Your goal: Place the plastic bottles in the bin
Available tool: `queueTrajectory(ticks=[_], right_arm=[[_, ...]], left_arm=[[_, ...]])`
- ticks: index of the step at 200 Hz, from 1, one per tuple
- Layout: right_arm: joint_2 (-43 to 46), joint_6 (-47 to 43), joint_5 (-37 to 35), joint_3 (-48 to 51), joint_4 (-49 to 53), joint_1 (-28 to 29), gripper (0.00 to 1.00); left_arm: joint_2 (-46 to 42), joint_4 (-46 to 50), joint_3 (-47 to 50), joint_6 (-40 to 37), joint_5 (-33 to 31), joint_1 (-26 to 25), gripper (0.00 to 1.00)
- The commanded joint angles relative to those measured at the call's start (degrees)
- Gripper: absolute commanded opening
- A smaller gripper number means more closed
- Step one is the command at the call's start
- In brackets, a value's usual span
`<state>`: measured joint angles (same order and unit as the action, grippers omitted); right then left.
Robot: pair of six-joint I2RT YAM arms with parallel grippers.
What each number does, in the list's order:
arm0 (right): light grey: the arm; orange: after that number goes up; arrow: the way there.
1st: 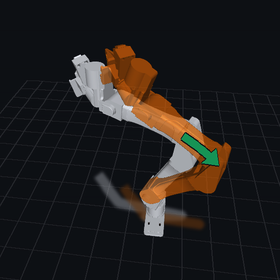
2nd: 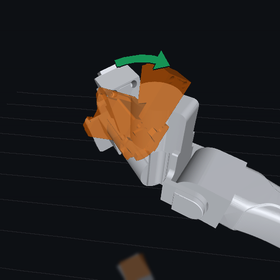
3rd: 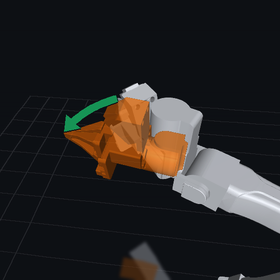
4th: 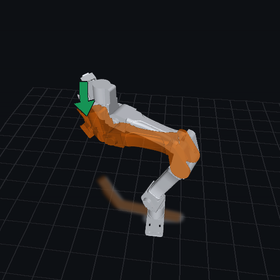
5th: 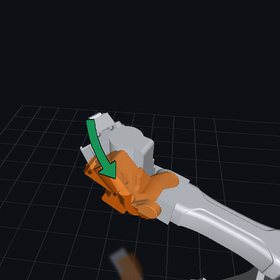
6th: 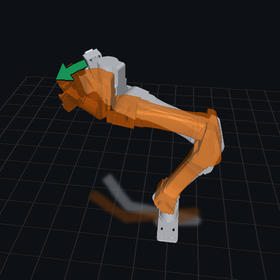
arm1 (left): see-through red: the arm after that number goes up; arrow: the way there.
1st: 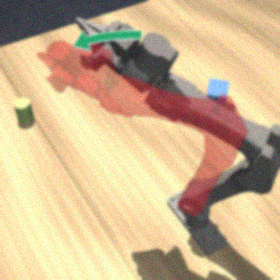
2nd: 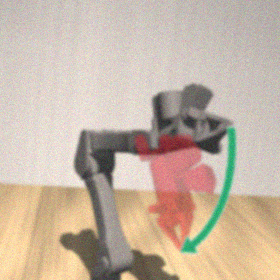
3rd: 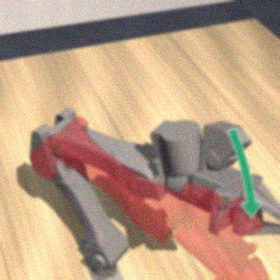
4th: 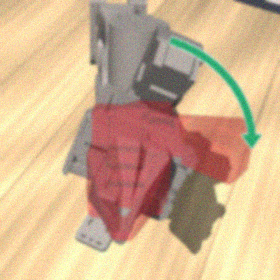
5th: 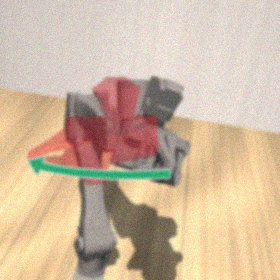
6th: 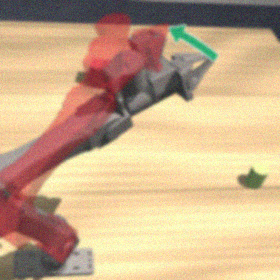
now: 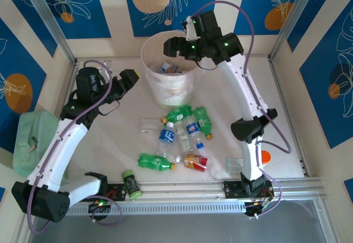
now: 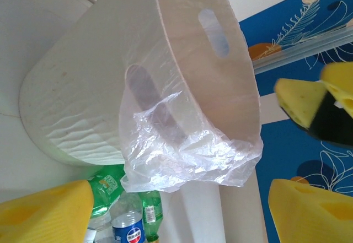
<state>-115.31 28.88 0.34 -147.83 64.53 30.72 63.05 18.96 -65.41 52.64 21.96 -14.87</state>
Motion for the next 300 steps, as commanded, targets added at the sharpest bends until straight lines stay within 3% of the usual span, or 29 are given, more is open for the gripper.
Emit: queueTrajectory(ticks=[1, 68, 105, 134, 189, 223, 300], right_arm=[[10.90, -1.37, -5.86, 8.55, -0.44, 1.43, 0.82], [39.77, 4.66, -10.65, 51.92, -9.23, 1.62, 0.83], [47.90, 9.58, -10.18, 70.98, -9.96, 1.62, 0.83], [49.14, 13.04, -10.11, 80.60, -11.13, 1.19, 0.83], [39.57, 14.63, -8.73, 85.78, -13.17, -4.21, 0.83], [32.58, 13.51, -8.75, 84.69, -15.25, -5.11, 0.86], [21.45, 11.15, -8.59, 80.41, -16.81, -7.60, 0.85]], left_arm=[[0.15, 0.16, -2.34, -0.12, -0.59, -0.86, 0.81], [0.49, 2.57, -3.87, -2.77, -2.18, -2.62, 0.79], [0.45, 3.92, -2.96, -2.46, -2.95, -2.77, 0.78], [0.53, 3.21, -2.36, -1.82, -3.44, -2.75, 0.77], [0.87, 3.98, -2.35, -1.84, -2.81, -2.94, 0.76], [0.34, 4.51, -1.71, -2.47, -3.15, -3.04, 0.76], [0.48, 3.98, -1.11, -2.54, -2.46, -3.06, 0.76]])
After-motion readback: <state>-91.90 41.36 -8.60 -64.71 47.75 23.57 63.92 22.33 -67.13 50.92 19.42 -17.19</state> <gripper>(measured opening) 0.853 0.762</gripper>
